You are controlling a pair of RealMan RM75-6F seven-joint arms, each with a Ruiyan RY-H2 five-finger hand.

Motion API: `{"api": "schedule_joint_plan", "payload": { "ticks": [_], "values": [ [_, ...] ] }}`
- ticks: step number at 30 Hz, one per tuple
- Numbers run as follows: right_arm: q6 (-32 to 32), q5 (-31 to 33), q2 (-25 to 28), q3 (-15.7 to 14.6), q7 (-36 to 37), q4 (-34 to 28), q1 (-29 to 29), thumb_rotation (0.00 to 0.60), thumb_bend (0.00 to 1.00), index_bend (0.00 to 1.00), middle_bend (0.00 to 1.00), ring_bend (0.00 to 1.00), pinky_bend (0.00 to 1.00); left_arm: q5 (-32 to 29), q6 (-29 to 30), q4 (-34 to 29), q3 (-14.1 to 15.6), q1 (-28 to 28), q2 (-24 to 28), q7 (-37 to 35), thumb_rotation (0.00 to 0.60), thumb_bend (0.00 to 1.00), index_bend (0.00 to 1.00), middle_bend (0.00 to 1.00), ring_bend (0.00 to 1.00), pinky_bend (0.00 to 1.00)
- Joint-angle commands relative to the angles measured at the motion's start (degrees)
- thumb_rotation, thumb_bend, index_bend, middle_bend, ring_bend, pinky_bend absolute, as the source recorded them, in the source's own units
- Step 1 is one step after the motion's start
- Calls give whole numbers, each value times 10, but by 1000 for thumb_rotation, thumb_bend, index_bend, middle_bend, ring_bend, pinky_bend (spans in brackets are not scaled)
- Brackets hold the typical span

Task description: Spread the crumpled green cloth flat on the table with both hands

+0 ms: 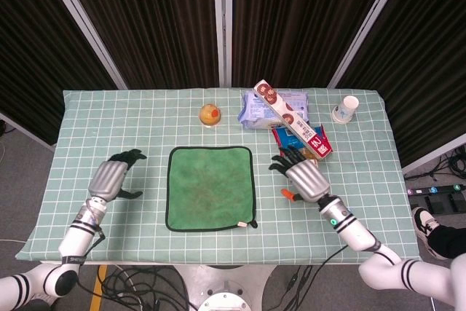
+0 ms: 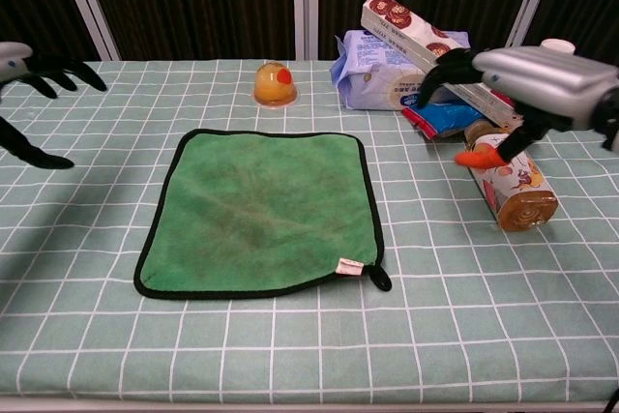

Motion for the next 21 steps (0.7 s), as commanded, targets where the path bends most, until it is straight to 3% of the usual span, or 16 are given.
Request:
{"api": "schedule_joint_plan", "payload": {
  "ticks": [1, 10, 16, 21],
  "values": [
    [52, 28, 52, 3, -25, -44, -54, 600, 192, 294, 198, 77, 0, -26, 46, 8, -13, 32, 15, 12, 600, 108, 291, 256, 200, 226],
    [180, 35, 136, -16, -4, -87, -174, 600, 191, 271, 193, 47, 0, 28, 167, -12, 17, 112, 59, 25, 600, 109, 290, 256, 200, 222],
    [256, 26, 153, -26, 18, -94, -246, 600, 191, 269, 193, 44, 0, 51, 216, -46, 47, 164, 86, 33, 600, 108, 290, 256, 200, 221],
    [281, 33, 163, -32, 47, -94, -292, 600, 191, 266, 193, 41, 0, 84, 271, -69, 57, 198, 88, 50, 600, 107, 291, 256, 200, 221]
  ]
}}
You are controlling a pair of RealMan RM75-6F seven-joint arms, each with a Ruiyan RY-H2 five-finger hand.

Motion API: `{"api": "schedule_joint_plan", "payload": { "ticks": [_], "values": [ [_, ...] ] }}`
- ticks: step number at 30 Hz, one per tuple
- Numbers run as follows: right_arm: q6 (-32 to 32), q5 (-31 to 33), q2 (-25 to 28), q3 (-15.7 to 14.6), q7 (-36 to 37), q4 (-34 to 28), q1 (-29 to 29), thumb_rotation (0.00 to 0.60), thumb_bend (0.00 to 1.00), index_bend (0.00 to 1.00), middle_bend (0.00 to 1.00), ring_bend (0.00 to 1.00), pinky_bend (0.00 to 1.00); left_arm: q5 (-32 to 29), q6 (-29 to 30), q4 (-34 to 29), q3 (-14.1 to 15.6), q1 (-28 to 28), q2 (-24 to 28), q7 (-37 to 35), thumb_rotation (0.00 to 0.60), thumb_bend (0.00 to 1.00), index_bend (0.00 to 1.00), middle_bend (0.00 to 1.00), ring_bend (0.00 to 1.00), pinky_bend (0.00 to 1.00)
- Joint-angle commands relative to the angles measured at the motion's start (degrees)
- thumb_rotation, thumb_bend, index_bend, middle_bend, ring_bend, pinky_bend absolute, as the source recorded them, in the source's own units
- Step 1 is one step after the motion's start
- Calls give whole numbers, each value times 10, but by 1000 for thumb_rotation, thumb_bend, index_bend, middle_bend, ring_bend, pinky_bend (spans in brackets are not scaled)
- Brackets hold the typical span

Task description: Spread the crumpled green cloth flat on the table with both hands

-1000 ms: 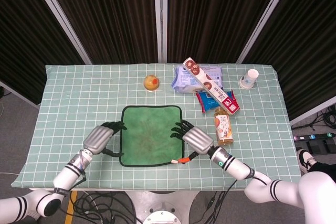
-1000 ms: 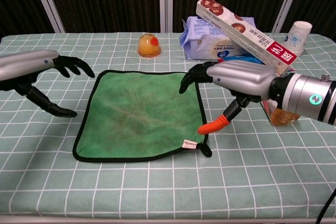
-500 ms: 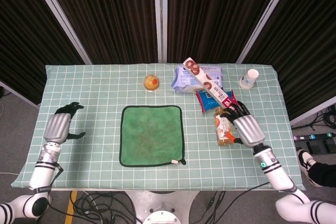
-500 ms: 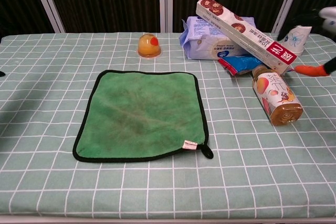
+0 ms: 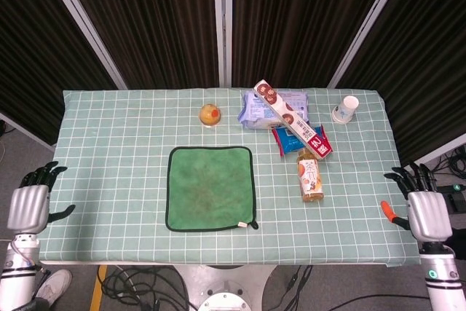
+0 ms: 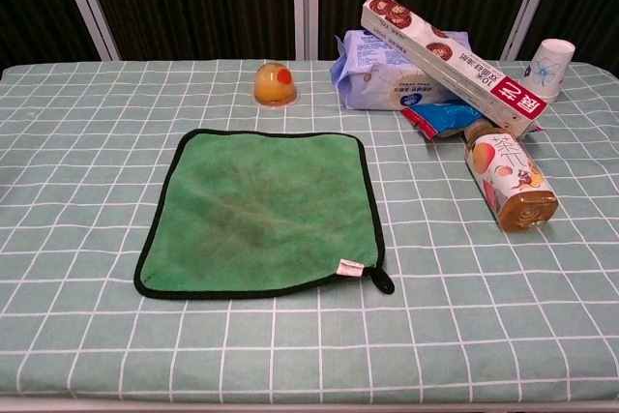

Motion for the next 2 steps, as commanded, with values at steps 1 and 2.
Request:
{"api": "schedule_joint_plan", "payload": {
  "ticks": [1, 2],
  "values": [
    [16, 2, 11, -5, 29, 0, -30, 600, 191, 265, 192, 40, 0, 24, 38, -18, 9, 26, 2, 18, 600, 107, 291, 256, 200, 221],
    [18, 1, 13, -5, 34, 1, -35, 600, 190, 265, 192, 40, 0, 27, 42, -22, 11, 29, 2, 22, 600, 107, 290, 256, 200, 221]
  ]
}}
